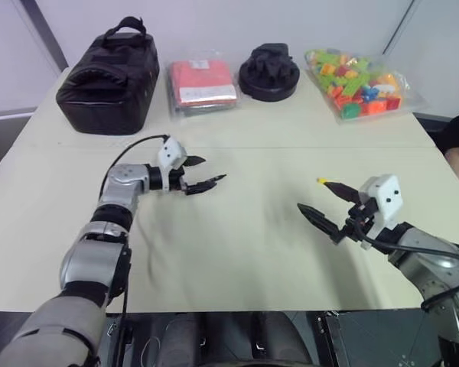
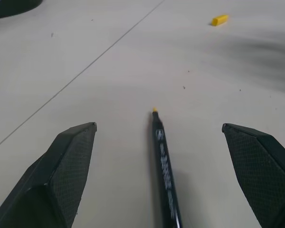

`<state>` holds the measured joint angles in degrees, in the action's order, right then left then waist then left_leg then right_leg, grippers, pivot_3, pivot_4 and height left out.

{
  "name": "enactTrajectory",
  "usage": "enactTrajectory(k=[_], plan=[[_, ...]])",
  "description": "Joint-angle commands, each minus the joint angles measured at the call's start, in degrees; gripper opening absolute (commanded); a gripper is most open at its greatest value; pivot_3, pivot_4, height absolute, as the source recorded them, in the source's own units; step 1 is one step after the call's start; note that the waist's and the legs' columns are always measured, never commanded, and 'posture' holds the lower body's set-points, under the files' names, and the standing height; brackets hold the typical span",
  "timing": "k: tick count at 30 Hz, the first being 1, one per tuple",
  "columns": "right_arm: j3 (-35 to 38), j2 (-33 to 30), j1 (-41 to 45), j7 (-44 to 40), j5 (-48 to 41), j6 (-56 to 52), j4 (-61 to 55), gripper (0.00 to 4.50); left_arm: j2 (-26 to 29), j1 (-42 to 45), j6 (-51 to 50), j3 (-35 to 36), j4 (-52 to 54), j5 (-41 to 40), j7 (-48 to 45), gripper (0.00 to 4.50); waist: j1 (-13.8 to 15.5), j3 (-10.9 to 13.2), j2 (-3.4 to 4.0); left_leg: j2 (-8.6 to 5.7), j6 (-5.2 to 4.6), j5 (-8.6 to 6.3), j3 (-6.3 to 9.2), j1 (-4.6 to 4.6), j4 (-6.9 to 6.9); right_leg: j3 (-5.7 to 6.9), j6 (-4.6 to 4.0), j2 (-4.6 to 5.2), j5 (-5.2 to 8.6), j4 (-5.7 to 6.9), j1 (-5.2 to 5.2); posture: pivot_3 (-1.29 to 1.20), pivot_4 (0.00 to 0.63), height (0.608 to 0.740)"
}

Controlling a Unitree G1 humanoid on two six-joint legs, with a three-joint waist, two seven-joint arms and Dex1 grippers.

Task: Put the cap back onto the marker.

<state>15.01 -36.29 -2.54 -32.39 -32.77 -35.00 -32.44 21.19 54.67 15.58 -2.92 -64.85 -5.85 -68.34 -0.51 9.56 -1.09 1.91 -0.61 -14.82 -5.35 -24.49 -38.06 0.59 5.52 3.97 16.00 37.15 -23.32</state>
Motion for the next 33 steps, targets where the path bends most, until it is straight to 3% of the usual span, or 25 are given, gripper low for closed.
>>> enactTrajectory(k=[1, 25, 28, 33], plan=[[1.41, 0.47, -0.21, 0.48, -0.71, 1.0, -2.3, 4.5, -0.93, 2.12, 2.08, -0.33, -0.92, 1.81, 0.84, 4.43, -0.04, 0.0, 0.0, 0.0, 0.0, 0.0, 0.0, 0.0, 0.0, 0.0, 0.0, 0.0, 0.0, 0.0, 0.0, 0.0, 0.15, 0.74], [0.69, 1.99, 0.01, 2.53, 0.7, 2.78, -1.43, 4.5, -0.97, 0.96, -0.84, -1.26, -3.43, 6.81, 0.68, 4.43, -0.02, 0.0, 0.0, 0.01, 0.0, 0.0, 0.07, 0.01, -0.04, 0.0, 0.0, -0.06, 0.0, 0.06, 0.03, 0.0, 0.15, 0.74], [0.81, 2.0, -0.12, 2.57, 0.68, 3.01, -1.27, 4.5, -0.84, 0.57, -0.8, -1.31, -3.26, 7.18, 0.36, 3.57, -0.03, 0.0, 0.0, 0.02, 0.0, 0.0, 0.08, 0.02, -0.05, 0.0, 0.0, -0.06, 0.0, 0.07, 0.04, 0.0, 0.15, 0.74], [0.53, 2.09, 0.31, 2.75, 0.76, 3.15, -1.0, 4.5, -0.81, 0.18, -0.5, -1.38, -2.89, 7.55, 0.42, 0.88, -0.04, 0.0, 0.01, 0.02, 0.0, 0.0, 0.09, 0.02, -0.07, 0.0, 0.0, -0.08, 0.0, 0.09, 0.05, 0.0, 0.15, 0.74]])
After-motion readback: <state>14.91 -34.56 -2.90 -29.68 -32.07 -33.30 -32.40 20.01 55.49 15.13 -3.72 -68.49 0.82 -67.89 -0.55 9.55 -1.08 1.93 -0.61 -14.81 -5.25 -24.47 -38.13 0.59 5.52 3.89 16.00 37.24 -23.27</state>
